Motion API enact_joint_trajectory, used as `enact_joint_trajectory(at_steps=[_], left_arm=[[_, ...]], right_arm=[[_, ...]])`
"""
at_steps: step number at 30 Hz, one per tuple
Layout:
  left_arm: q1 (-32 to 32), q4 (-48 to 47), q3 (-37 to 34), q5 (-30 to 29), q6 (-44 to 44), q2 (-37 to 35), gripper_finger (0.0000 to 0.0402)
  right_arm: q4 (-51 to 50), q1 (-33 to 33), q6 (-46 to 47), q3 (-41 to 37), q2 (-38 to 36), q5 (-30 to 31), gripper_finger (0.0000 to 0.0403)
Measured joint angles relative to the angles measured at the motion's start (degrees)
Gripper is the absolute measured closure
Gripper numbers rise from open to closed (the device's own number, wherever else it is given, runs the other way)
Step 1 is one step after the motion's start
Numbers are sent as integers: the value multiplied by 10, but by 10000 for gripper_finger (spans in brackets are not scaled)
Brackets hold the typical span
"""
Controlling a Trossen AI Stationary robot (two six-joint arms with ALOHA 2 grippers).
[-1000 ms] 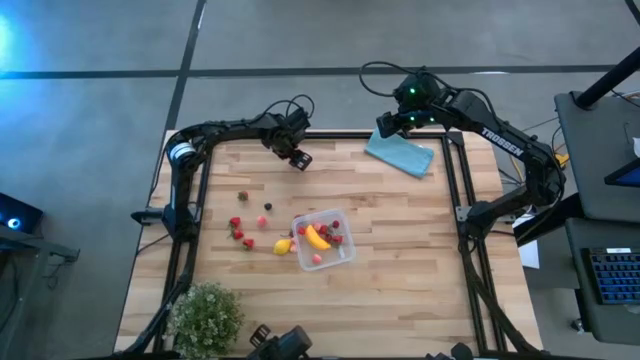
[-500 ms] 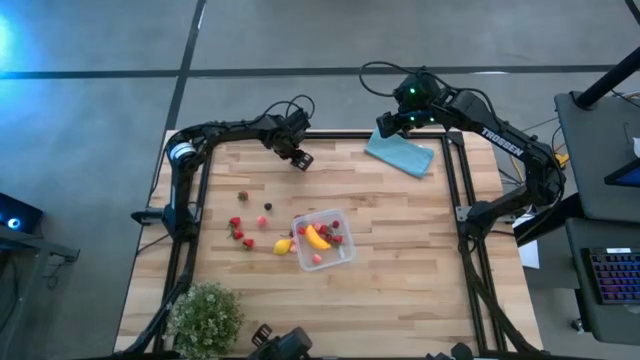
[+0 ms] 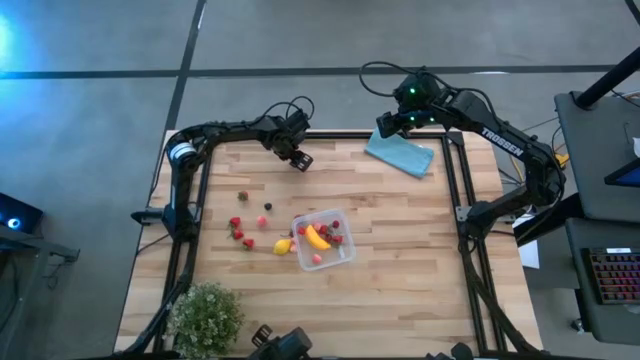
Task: Pick and placing Produce into tupperware
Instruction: Put the pink peach into the transparent bin
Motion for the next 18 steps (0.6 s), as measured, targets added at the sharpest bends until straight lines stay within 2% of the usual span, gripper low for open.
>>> enact_joint_trajectory(at_steps=[7, 14, 18], left_arm=[[0, 0, 0, 0, 2, 0, 289], [0, -1, 0, 1, 2, 0, 293], [-6, -32, 3, 5, 2, -18, 294]], right_arm=[[0, 0, 0, 0, 0, 0, 174], [0, 0, 0, 0, 0, 0, 174], [0, 0, 0, 0, 0, 0, 174]])
